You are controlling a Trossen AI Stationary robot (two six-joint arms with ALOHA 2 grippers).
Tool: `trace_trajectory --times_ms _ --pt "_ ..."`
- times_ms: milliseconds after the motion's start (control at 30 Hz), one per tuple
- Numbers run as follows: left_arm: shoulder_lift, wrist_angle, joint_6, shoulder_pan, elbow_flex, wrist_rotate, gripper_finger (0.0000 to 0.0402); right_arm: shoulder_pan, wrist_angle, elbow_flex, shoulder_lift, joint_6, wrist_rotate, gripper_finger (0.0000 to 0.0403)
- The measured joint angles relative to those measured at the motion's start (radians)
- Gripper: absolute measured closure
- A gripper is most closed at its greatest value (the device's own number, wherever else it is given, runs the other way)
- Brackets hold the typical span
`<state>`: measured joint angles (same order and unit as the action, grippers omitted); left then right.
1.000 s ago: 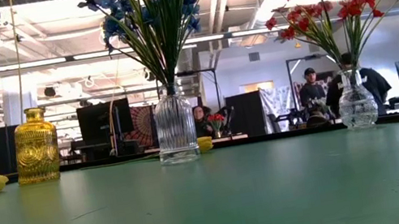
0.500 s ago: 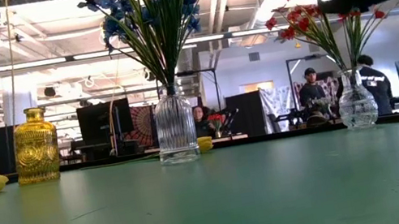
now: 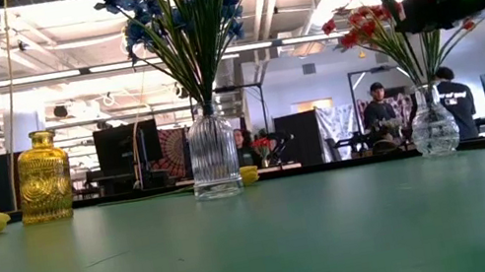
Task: Sort flowers into vase by color
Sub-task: Put the red flowers into the right transparent vase
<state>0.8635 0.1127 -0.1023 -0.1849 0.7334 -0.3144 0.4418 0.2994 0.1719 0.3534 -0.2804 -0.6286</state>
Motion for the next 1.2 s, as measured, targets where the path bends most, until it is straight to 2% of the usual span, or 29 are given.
trace_trajectory --times_ms 167,700,1200 --pt "0.000 0.014 -0.006 -0.005 0.000 -0.014 0.0260 0.025 -0.030 0.000 0.000 0.047 -0.001 0.0369" --pt "0.000 0.013 -0.019 -0.007 0.000 -0.014 0.0260 0.086 -0.030 0.000 0.042 0.015 0.032 0.0369" --pt "0.000 0.005 0.044 -0.007 0.000 -0.014 0.0260 0.110 -0.029 0.000 0.190 0.045 0.040 0.0368"
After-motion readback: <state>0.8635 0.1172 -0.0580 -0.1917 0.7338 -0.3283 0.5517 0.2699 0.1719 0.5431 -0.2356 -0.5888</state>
